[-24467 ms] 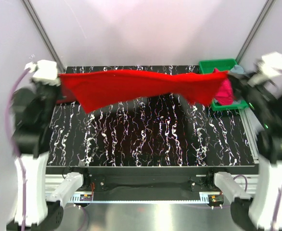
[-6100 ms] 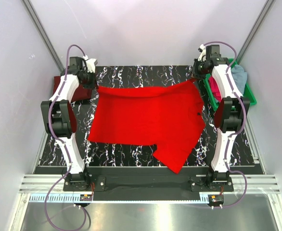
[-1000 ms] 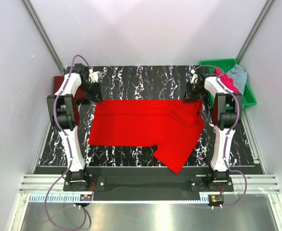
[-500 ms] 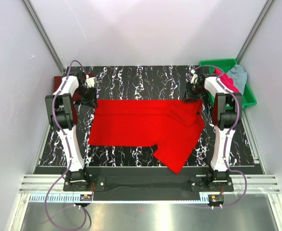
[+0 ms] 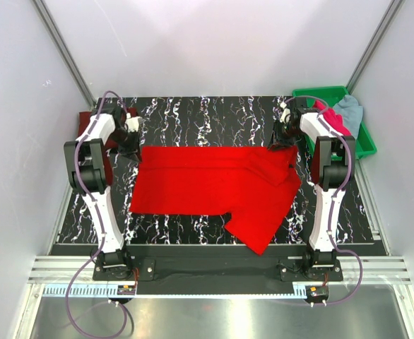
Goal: Fold and stack the t-shirts
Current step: Fold the tshirt
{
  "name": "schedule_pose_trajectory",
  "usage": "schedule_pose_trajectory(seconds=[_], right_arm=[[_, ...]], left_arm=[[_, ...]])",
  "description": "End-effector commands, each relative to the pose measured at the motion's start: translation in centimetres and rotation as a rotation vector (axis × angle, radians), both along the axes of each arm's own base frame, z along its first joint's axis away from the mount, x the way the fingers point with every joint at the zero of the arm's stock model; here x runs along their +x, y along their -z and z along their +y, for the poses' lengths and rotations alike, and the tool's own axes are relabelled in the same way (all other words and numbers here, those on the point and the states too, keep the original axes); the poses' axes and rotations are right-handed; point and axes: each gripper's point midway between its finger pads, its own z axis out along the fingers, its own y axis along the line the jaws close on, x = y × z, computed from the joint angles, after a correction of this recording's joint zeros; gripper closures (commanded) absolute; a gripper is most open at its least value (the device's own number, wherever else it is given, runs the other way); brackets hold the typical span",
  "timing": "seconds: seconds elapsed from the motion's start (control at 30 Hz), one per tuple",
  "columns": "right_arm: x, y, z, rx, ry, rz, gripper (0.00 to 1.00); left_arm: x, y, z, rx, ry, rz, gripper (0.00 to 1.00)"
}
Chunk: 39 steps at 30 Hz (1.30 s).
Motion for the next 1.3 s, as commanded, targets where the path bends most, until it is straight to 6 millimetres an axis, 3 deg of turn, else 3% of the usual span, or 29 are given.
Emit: schedule_pose_trajectory(seconds=[0.0, 0.17, 0.37, 0.6, 0.7, 0.93, 1.0, 1.03, 1.07, 1.13, 1.27], right_arm=[[1.5, -1.5, 0.4, 0.002, -0.011, -0.063, 0.67], [1.4, -1.9, 0.4, 0.002, -0.009, -0.068, 0.68], [0.9, -2.4, 0.4, 0.002, -0.012, -0.070, 0.68], [0.3, -4.0, 0.5, 0.004, -0.010, -0.096, 0.68], [-0.3, -4.8, 0.6, 0.010, -0.015, -0.104, 0.67], [-1.8, -6.8, 1.3, 0.030, -0.030, -0.127, 0.67], [-2.4, -6.9, 1.2, 0.029, -0.030, -0.128, 0.67], [-2.6, -6.8, 1.1, 0.024, -0.032, -0.126, 0.67], [-2.7, -6.7, 1.0, 0.018, -0.032, -0.127, 0.67], [-3.0, -6.7, 0.9, 0.016, -0.036, -0.122, 0.67], [-2.9, -7.1, 1.0, 0.013, -0.038, -0.134, 0.67]], left_arm=[[0.1, -4.4, 0.0, 0.006, 0.027, -0.122, 0.96], [-2.6, -6.1, -1.1, -0.043, 0.091, -0.133, 0.99], [-6.6, -3.7, -1.7, -0.087, 0.124, 0.002, 0.94], [-9.3, -2.0, -2.0, -0.102, 0.147, 0.122, 0.83], [-7.8, -2.9, -1.6, -0.070, 0.131, 0.050, 0.78], [-0.2, -6.9, 0.3, 0.027, 0.067, -0.181, 0.75], [0.8, -6.8, -0.2, 0.001, 0.052, -0.177, 0.75], [1.3, -5.5, -0.2, -0.010, 0.039, -0.143, 0.75], [2.3, -5.9, -0.3, -0.019, 0.020, -0.149, 0.76], [3.0, -4.7, -0.6, -0.047, 0.011, -0.103, 0.78], [3.1, -3.5, -1.1, -0.074, 0.007, -0.078, 0.76]])
